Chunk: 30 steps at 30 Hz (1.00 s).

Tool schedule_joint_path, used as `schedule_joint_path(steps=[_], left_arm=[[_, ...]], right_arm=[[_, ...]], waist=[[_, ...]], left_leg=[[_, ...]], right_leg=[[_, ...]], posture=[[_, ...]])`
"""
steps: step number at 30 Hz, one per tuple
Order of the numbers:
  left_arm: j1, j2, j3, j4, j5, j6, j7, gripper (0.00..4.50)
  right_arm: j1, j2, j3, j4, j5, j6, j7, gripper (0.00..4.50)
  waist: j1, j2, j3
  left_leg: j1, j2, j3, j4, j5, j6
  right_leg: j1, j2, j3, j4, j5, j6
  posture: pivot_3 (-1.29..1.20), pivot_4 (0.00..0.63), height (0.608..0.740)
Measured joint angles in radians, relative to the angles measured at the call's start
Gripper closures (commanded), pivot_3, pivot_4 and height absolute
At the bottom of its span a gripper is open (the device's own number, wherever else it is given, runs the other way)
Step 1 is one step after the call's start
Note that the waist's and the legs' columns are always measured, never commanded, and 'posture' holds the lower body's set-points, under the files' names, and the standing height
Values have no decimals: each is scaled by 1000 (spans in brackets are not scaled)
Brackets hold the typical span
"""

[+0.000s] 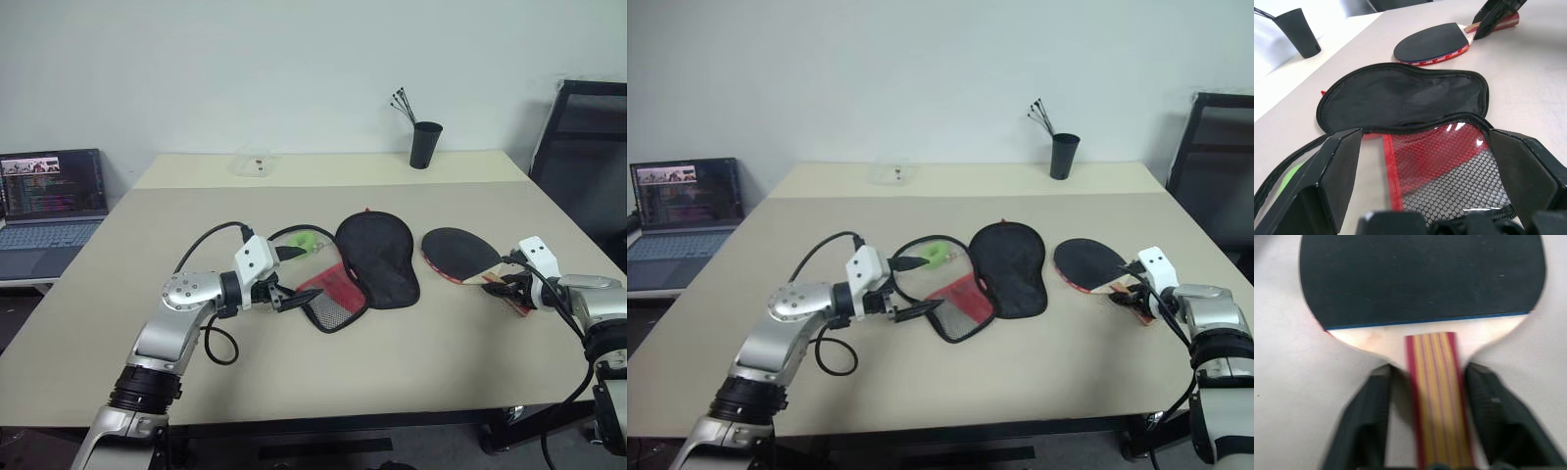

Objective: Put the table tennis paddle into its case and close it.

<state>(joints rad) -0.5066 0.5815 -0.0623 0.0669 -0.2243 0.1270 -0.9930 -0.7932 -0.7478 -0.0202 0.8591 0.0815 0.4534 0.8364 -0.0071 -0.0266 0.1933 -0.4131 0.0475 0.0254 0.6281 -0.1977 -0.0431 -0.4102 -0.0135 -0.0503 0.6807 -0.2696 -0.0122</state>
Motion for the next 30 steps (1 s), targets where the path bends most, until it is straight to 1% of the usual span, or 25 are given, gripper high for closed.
schedule_joint_path(steps=[3,5,10,12,15,17,20,23,26,30], left_arm=[[16,4,1,-16,-2,11,2,0],[24,7,6,-21,-4,17,3,0],[26,7,11,-18,-5,7,1,0],[27,7,11,-5,-5,-6,0,0],[26,2,10,19,-4,-21,0,0],[24,-2,9,22,-4,-29,0,0],[23,-8,8,23,-4,-33,-1,0],[23,-10,9,27,-2,-34,0,0],[25,-9,9,27,-2,-43,0,0],[34,-7,9,27,-1,-51,0,0]], right_arm=[[5,4,-36,-33,22,63,-49,3409],[15,2,-78,-96,41,125,-81,3409],[37,1,-156,-378,114,303,-130,3409],[43,30,-179,-511,144,390,-173,3409],[47,176,-204,-716,199,528,-277,3409],[68,307,-201,-822,225,610,-361,3409],[91,447,-189,-892,237,686,-469,3409],[94,588,-176,-934,228,704,-589,3409],[95,641,-145,-932,213,689,-644,3409],[93,659,-114,-880,192,630,-684,3409]], waist=[[2,0,0],[3,1,0],[2,1,0],[1,1,0],[-9,1,0],[-10,1,0],[-8,1,0],[-5,1,0],[-1,1,0],[3,0,0]], left_leg=[[0,-1,2,1,0,0],[0,-1,3,0,0,0],[-2,1,5,0,0,0],[-2,2,5,0,0,0],[-1,4,5,0,0,0],[-2,5,5,0,0,0],[-5,4,6,0,0,0],[-7,2,6,0,0,0],[-8,1,6,0,0,0],[-8,0,7,0,0,1]], right_leg=[[0,-1,2,0,1,1],[-1,-1,3,0,1,1],[-4,0,5,0,1,1],[-5,0,6,0,1,1],[-5,0,6,1,2,0],[-5,0,6,1,2,0],[-9,0,6,2,2,0],[-11,0,7,1,3,0],[-11,0,8,0,3,1],[-11,0,8,0,4,2]], posture=[[0,150,740],[0,150,740],[0,150,740],[0,150,740],[0,150,740],[0,150,740],[0,150,740],[0,150,740],[0,150,740],[0,150,740]])
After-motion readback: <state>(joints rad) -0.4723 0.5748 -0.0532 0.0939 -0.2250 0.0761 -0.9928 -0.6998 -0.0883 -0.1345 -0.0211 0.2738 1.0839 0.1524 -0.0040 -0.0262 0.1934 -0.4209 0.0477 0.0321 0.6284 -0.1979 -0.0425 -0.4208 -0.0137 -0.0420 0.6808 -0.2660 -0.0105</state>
